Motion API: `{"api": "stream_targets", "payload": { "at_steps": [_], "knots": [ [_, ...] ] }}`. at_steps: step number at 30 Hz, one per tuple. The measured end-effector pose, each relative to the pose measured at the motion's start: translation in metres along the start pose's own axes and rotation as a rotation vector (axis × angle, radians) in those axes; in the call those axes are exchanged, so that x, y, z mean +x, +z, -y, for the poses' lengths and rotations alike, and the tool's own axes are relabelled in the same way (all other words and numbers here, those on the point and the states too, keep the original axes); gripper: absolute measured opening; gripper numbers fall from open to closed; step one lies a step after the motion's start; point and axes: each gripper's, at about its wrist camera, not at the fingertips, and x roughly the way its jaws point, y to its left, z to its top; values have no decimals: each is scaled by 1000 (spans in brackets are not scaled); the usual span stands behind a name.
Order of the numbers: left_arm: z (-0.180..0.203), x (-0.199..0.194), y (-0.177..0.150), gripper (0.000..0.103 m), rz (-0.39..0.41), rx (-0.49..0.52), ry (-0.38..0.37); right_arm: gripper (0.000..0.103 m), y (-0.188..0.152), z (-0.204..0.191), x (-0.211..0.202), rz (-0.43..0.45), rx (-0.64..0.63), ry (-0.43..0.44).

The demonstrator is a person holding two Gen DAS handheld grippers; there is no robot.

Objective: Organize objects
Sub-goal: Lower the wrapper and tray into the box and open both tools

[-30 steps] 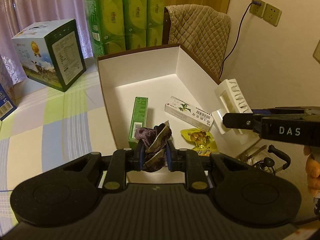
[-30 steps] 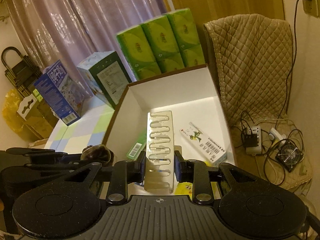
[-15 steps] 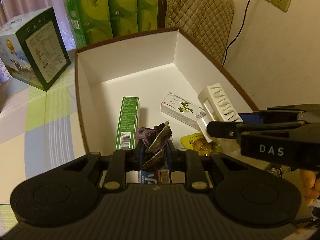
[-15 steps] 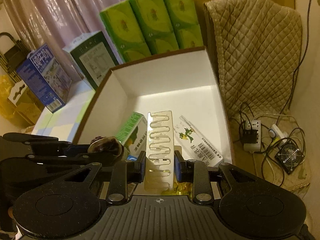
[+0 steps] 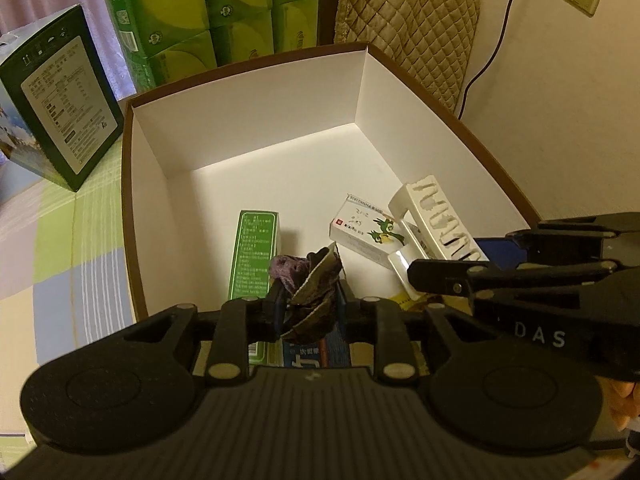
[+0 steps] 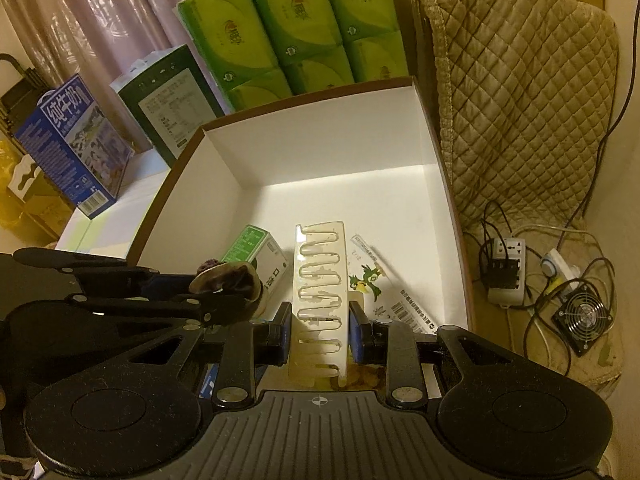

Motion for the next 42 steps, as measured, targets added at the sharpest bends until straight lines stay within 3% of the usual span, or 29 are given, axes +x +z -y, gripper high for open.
{"api": "stream_targets", "payload": {
  "at_steps": [7, 21, 29, 32, 34, 42],
  "knots": [
    [-5, -3, 2, 38, 23, -6, 7, 25, 2, 3, 3, 3, 9, -1],
    [-9, -8, 2, 47, 26, -12, 11, 25, 4, 4, 8, 0, 11, 0],
    [-12, -12, 1, 55, 30, -20, 10, 26, 8, 12, 9, 31, 104, 52],
    [-13, -14, 0, 58, 34, -24, 8, 34, 11, 14, 4, 54, 125, 76],
    [-13, -16, -1, 60, 35, -27, 6, 48, 12, 12, -1, 76, 119, 72],
    [-13, -27, -9, 69, 43, -33, -4, 57, 10, 6, -24, 113, 114, 71]
  ]
}}
